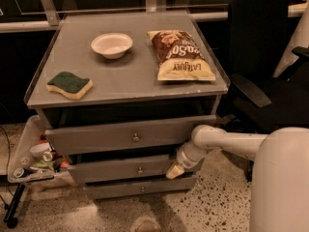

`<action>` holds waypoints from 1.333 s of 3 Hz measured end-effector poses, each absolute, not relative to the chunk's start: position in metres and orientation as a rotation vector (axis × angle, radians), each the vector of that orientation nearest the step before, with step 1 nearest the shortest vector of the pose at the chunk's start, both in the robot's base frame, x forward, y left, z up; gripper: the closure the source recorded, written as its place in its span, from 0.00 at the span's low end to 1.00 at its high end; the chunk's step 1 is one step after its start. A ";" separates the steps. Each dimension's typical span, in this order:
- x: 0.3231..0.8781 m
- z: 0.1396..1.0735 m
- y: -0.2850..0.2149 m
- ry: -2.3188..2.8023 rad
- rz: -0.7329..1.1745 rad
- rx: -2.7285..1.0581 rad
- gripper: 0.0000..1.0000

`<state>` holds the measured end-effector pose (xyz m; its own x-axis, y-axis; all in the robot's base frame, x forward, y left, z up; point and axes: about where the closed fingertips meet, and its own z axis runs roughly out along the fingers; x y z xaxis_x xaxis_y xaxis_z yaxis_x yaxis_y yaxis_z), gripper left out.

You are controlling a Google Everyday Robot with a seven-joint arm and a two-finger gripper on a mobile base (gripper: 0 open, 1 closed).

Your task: Open middle drawer

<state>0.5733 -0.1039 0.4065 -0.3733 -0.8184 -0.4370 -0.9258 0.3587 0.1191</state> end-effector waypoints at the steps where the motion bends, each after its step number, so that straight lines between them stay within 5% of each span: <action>1: 0.573 0.406 -0.104 2.323 0.503 -1.544 0.65; 2: 0.573 0.407 -0.104 2.323 0.503 -1.544 0.88; 3: 0.574 0.410 -0.104 2.323 0.503 -1.544 1.00; 4: 0.574 0.420 -0.105 2.323 0.503 -1.544 1.00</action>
Offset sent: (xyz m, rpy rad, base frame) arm 0.0000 0.0000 0.0000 0.0000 0.0000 0.0000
